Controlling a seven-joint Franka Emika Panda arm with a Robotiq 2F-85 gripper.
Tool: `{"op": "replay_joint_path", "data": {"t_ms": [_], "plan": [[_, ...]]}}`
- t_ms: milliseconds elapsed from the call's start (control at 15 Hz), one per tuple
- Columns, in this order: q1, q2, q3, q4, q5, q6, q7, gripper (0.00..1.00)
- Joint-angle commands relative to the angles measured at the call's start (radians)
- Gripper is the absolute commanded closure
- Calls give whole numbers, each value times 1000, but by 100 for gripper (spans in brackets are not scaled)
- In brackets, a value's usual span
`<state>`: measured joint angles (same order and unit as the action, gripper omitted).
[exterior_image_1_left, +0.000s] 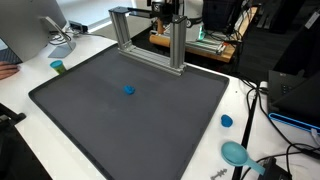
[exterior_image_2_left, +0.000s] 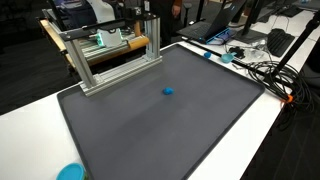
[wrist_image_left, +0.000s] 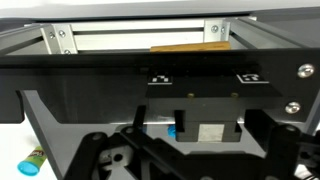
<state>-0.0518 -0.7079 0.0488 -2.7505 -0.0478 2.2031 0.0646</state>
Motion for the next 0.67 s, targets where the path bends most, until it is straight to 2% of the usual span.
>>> {"op": "replay_joint_path", "data": {"t_ms": [0,333,400,600], "plan": [[6,-4,14,2,-23,-3,16,0],[10,-13,53,2,-36,-24,34,0],[7,-16,59,2,-40,-28,42,3],[6,-7,60,2,-38,-41,60,27]]}}
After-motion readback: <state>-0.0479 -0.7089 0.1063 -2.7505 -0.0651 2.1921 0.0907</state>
